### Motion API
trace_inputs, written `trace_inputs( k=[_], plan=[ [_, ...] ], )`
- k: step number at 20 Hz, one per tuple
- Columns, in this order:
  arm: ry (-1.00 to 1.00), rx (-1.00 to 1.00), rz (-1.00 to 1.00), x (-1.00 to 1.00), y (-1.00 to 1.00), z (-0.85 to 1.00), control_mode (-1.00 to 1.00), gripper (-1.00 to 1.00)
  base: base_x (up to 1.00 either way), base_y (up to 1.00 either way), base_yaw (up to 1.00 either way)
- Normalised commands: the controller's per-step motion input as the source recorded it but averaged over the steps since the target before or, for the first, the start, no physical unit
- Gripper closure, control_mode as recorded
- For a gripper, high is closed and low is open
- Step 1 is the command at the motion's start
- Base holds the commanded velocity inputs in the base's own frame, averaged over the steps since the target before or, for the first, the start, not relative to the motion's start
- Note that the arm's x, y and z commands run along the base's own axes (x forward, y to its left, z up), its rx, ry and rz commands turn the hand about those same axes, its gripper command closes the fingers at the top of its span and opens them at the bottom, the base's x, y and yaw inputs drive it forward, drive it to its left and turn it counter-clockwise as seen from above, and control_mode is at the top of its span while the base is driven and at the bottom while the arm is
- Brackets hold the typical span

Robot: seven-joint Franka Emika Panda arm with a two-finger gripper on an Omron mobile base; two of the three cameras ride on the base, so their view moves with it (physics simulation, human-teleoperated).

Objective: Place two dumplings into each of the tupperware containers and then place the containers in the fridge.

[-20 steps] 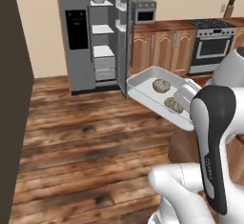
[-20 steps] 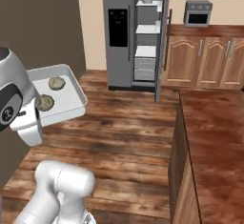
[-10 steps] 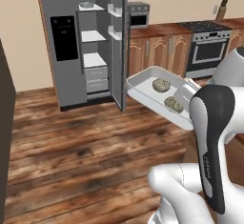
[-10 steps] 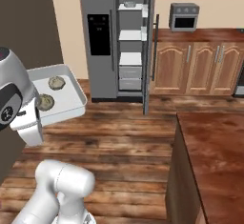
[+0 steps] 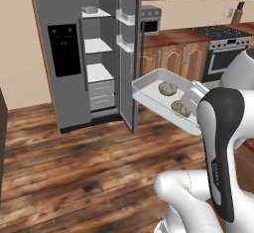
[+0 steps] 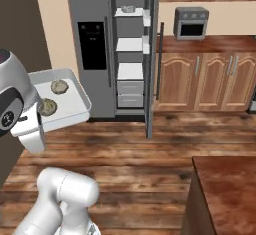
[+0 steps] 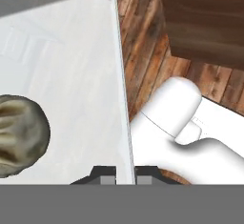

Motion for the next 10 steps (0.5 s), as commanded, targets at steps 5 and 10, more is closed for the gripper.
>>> trace_inputs(
  k=[5,10],
  plan=[
    [0.00,0.00,0.00,0.00,0.00,0.00,1.00,1.00,1.00,0.00,0.00],
    [0.00,0.00,0.00,0.00,0.00,0.00,1.00,1.00,1.00,0.00,0.00]
  ],
)
